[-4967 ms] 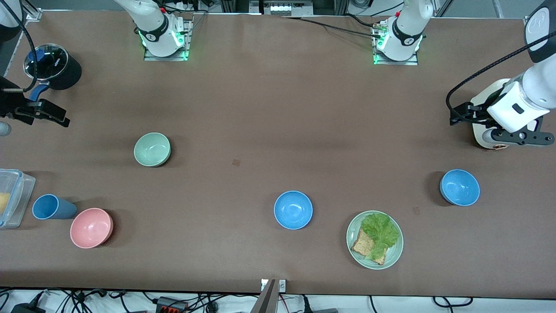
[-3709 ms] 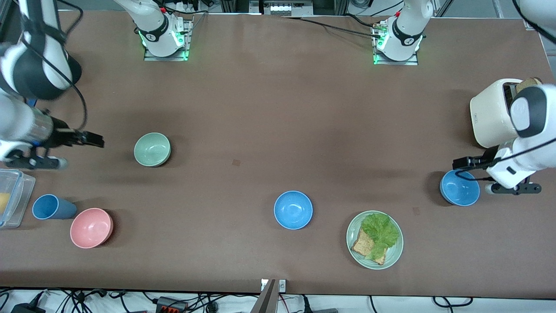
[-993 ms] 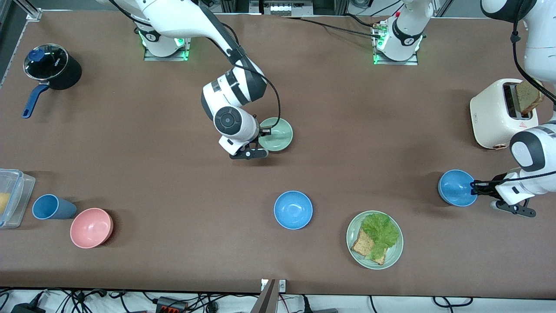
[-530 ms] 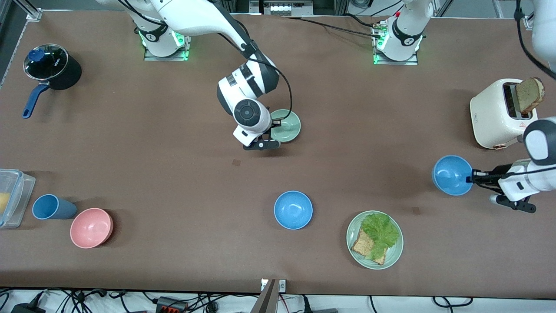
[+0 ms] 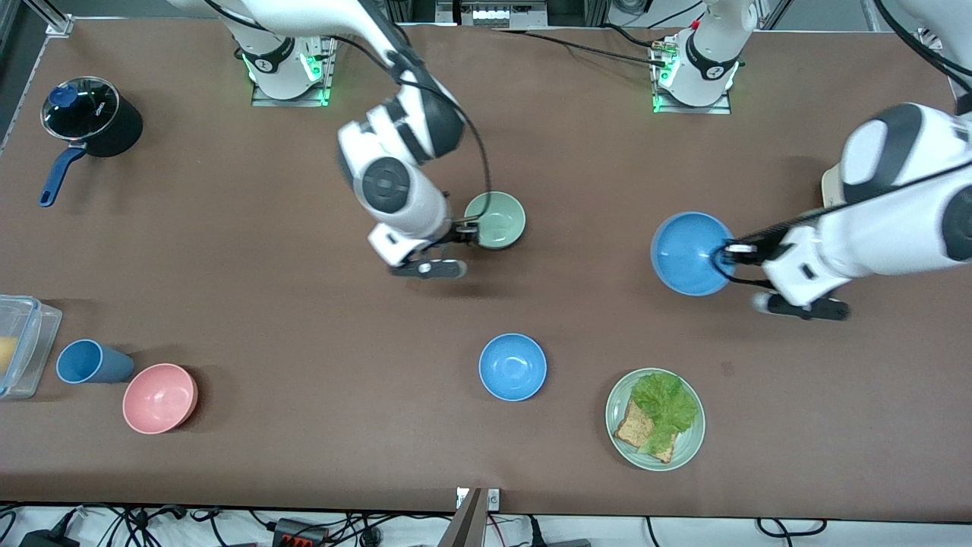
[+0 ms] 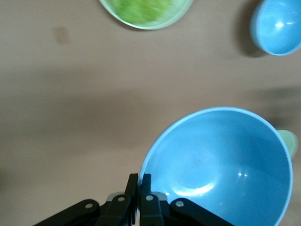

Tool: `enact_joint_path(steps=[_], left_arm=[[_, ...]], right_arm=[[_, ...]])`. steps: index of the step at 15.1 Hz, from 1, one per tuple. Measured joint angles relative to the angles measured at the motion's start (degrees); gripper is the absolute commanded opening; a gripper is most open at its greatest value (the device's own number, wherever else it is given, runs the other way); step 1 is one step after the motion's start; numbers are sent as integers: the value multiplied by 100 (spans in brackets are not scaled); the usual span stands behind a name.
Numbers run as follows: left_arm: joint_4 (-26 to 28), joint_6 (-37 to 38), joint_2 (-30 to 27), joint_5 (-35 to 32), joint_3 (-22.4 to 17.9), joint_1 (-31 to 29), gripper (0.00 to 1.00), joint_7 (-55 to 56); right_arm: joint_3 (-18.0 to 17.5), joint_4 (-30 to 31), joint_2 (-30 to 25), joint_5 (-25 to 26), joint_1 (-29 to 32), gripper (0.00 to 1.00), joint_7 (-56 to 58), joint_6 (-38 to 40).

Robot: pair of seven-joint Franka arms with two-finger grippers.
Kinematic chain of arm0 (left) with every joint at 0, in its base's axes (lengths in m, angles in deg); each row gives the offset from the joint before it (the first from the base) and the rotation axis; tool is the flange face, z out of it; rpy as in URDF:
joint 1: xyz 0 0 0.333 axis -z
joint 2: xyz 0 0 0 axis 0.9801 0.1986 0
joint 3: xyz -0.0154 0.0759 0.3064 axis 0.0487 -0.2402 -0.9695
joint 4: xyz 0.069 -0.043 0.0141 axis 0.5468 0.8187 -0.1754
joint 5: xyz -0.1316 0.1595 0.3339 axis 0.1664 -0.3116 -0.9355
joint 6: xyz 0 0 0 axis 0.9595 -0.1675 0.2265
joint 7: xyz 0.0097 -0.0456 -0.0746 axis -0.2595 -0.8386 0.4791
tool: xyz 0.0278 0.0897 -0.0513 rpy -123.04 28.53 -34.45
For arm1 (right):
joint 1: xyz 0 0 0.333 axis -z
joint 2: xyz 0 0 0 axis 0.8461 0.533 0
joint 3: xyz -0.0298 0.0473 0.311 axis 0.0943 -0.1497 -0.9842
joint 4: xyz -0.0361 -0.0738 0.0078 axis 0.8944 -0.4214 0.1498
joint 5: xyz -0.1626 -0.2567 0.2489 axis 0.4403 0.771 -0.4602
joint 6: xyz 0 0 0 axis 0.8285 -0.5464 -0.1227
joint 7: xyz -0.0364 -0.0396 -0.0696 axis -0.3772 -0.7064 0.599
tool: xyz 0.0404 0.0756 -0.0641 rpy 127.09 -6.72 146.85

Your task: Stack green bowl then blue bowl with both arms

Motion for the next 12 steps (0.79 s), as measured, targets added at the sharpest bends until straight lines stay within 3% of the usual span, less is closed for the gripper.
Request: enact_joint_path(steps=[3, 8, 10, 12], left_arm=[[9, -16, 103, 2, 408, 194, 1, 695], [108, -884, 446, -31, 434, 1447, 1, 2272], [267, -1327, 679, -377, 429, 1909, 2, 2650], [372, -1534, 929, -738, 423, 2221, 2, 2792]], right_arm=[[775, -520, -301, 279, 76, 100, 38, 823], [1840, -964, -317, 346, 101, 100, 415, 1264], [2023, -1008, -349, 345, 174, 100, 476, 1266], [1852, -1044, -442, 345, 504, 100, 504, 1265]])
